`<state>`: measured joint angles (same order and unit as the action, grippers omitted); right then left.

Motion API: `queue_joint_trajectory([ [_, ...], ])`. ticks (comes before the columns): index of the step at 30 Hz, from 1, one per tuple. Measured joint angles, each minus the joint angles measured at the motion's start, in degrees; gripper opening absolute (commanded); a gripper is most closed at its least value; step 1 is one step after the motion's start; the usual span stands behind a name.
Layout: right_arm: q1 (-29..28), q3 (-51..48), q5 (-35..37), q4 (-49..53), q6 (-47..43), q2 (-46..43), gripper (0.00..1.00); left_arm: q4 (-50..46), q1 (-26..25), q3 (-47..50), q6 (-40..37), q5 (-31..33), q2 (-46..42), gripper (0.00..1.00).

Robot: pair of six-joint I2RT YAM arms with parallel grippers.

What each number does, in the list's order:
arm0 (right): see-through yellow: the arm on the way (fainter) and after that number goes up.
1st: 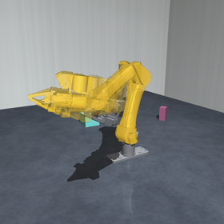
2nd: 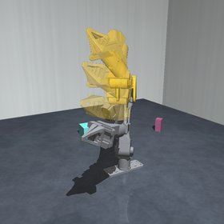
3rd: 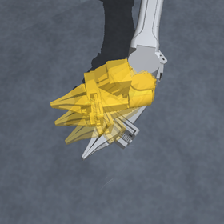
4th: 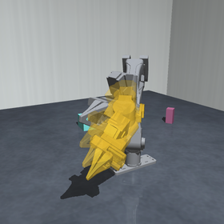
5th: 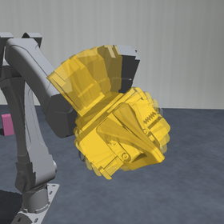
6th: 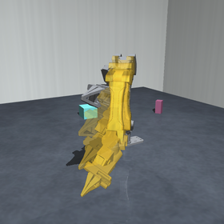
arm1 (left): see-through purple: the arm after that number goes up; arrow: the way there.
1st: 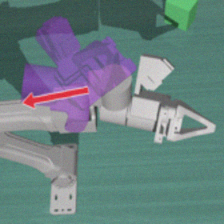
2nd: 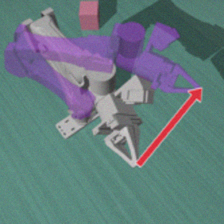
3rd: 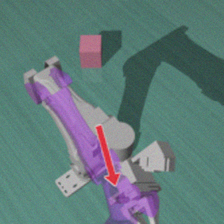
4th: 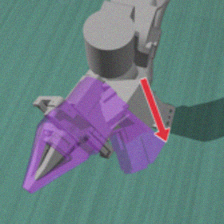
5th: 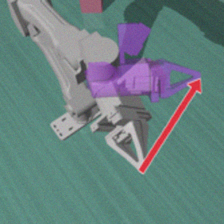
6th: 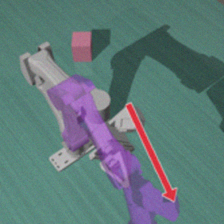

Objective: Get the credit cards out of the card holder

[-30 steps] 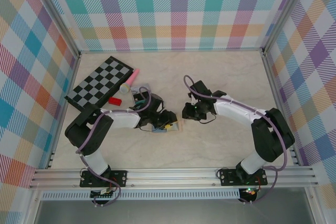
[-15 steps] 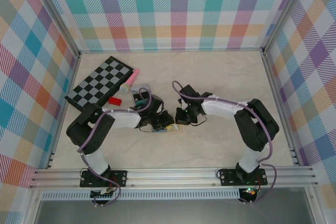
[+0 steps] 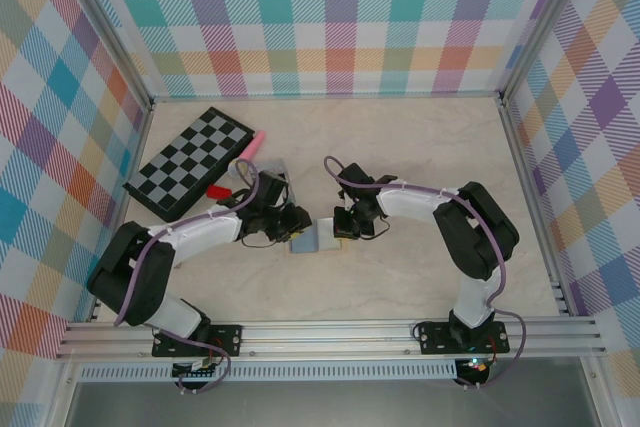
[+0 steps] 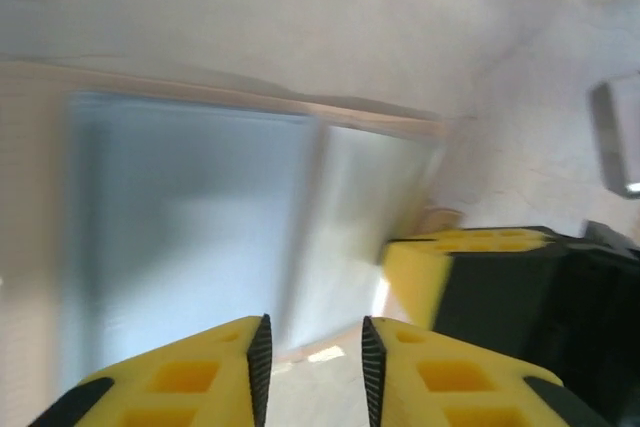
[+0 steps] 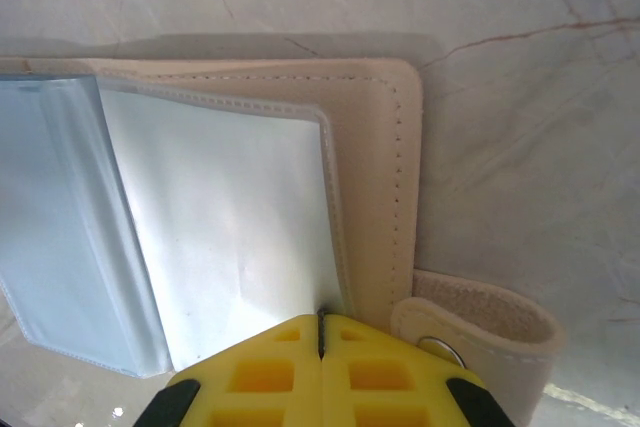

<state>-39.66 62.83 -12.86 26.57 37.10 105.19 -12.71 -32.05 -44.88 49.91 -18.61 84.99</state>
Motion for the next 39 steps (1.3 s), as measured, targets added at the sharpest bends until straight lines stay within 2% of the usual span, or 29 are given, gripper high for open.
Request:
queue_joint_trajectory([
  [4,0.00,0.09,0.00,0.07,0.00,0.07,0.02,-6.36,0.50,0.02,-0.96,4.09,-0.48,0.41],
  [11,0.00,0.20,-0.02,0.24,-0.02,0.15,0.02,-6.47,0.66,0.07,-1.18,4.04,-0.13,0.38],
  [22,0.00,0.20,-0.02,0.24,0.00,0.15,0.02,-2.47,0.66,0.50,-1.11,1.07,3.28,0.29],
  [32,0.02,0.28,-0.15,0.26,0.00,0.35,0.02,0.15,0.66,0.50,-1.14,-1.79,4.76,0.35],
  [39,0.02,0.31,-0.72,0.26,0.00,0.48,0.02,2.71,0.66,0.48,-1.16,-5.18,5.99,0.36],
])
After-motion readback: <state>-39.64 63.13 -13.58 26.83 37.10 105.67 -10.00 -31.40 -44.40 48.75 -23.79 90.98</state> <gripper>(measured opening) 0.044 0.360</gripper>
